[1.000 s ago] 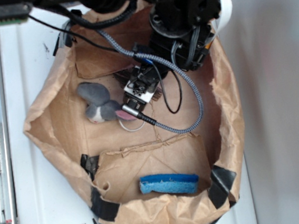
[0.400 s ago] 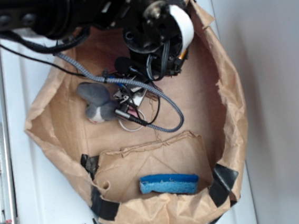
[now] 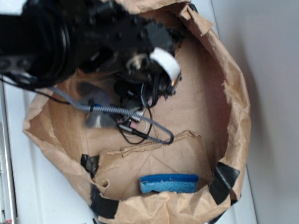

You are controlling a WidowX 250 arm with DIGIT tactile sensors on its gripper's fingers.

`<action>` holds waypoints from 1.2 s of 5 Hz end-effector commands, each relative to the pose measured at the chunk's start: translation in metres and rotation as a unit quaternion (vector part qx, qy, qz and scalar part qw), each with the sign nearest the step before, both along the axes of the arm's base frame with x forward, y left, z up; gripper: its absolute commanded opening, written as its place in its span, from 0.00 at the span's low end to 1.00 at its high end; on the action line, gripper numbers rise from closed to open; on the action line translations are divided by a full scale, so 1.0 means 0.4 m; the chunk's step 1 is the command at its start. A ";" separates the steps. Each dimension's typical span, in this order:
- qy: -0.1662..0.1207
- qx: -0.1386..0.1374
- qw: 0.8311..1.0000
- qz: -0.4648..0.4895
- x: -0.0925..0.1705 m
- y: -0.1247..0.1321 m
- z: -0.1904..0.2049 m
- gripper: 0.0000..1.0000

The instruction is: Grab the wood chip.

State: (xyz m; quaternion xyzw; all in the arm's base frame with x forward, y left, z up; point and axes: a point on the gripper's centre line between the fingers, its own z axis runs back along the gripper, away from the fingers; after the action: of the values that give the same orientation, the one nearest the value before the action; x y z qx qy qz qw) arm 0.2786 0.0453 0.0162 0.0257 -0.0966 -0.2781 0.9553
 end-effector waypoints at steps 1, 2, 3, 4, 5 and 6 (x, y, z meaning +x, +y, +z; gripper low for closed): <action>-0.018 0.048 0.999 0.000 -0.002 -0.049 -0.068 1.00; -0.016 0.057 0.998 0.010 -0.001 -0.054 -0.082 0.00; -0.016 0.048 0.999 0.016 0.000 -0.050 -0.066 0.00; -0.018 0.046 0.999 0.019 0.006 -0.047 -0.060 0.00; -0.021 0.043 0.999 0.025 0.012 -0.044 -0.050 0.00; -0.029 0.035 0.998 0.039 0.020 -0.039 -0.024 0.00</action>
State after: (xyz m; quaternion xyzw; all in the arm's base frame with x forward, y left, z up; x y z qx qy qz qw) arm 0.2888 0.0304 0.0131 0.0709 -0.1184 -0.2418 0.9605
